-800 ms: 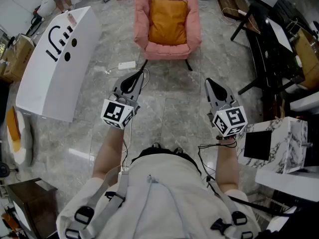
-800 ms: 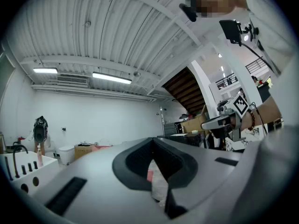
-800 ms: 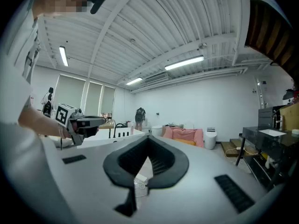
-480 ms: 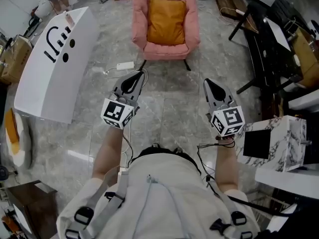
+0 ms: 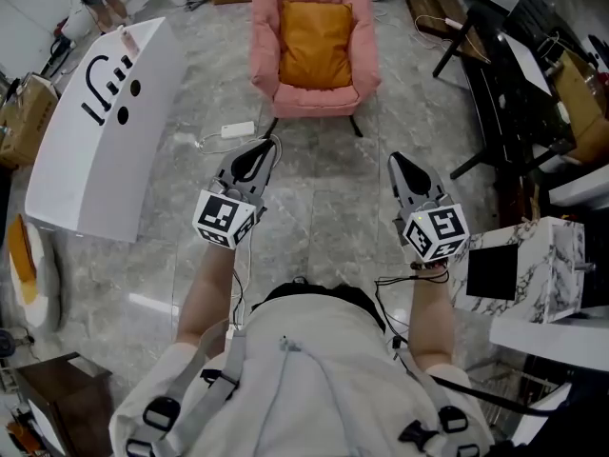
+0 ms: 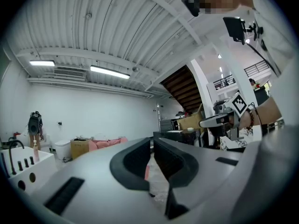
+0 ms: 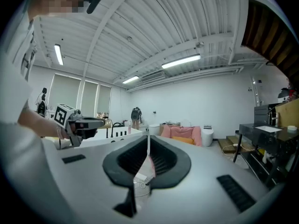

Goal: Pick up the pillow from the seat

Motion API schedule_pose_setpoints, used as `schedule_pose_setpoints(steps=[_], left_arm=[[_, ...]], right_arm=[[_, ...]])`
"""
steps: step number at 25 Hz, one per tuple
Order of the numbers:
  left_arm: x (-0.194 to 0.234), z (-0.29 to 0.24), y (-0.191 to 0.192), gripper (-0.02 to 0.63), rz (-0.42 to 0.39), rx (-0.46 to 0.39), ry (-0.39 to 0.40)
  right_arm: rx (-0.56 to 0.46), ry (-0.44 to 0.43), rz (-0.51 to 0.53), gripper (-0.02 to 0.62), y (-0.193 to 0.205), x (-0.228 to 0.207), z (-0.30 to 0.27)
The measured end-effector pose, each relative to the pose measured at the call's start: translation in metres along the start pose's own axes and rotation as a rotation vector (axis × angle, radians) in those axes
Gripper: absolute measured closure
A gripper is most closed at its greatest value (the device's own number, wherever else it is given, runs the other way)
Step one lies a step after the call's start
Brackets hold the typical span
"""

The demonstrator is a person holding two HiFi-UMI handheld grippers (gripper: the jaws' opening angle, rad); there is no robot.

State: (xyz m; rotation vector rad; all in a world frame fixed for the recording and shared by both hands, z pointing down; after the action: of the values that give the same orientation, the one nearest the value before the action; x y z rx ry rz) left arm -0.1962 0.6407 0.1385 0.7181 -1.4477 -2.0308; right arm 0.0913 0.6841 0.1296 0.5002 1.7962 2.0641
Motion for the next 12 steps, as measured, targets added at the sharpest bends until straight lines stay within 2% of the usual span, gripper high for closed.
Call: schedule_pose_setpoints(steps=[2, 3, 4, 7, 8, 10, 12], left_arm=[[0.002, 0.0, 0.001, 0.535, 0.016, 0.004, -0.004], [0.002, 0.0, 0.003, 0.509, 0.023, 0.009, -0.004], [0.001, 0.001, 0.004, 0.5, 0.028, 0.014, -0.002], [0.0, 0.0, 0.006, 0.468, 0.045, 0.023, 0.008], [0.0, -0.002, 0.006, 0.443, 0.055, 0.02, 0.011], [-0.001, -0.007, 0.007, 0.347, 0.075, 0.019, 0.021], [-0.003, -0.011, 0.01, 0.341, 0.073, 0.032, 0.033]], right_arm=[[0.003, -0.001, -0.006, 0.567, 0.001, 0.001, 0.0], [0.008, 0.0, -0.01, 0.536, 0.003, 0.002, 0.0], [0.015, 0.0, -0.014, 0.472, 0.004, 0.003, 0.002], [0.03, -0.002, -0.015, 0.423, 0.005, 0.003, 0.003], [0.03, -0.003, -0.018, 0.4, 0.006, 0.002, 0.002], [0.032, -0.002, -0.034, 0.363, 0.008, -0.002, 0.001], [0.038, 0.002, -0.049, 0.339, 0.013, -0.007, 0.001]])
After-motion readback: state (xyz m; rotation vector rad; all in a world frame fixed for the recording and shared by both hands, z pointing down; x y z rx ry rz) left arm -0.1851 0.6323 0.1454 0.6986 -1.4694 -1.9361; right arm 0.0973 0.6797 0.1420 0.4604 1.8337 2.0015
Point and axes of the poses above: the fingertips, and each gripper's own axes: z backward along the fingers, x to its left, y out of its underside, the point moved 6 cm from there along z, backward along the fingers, and after that the axes turned 13 degrees about -x, right-handed, at the moved point
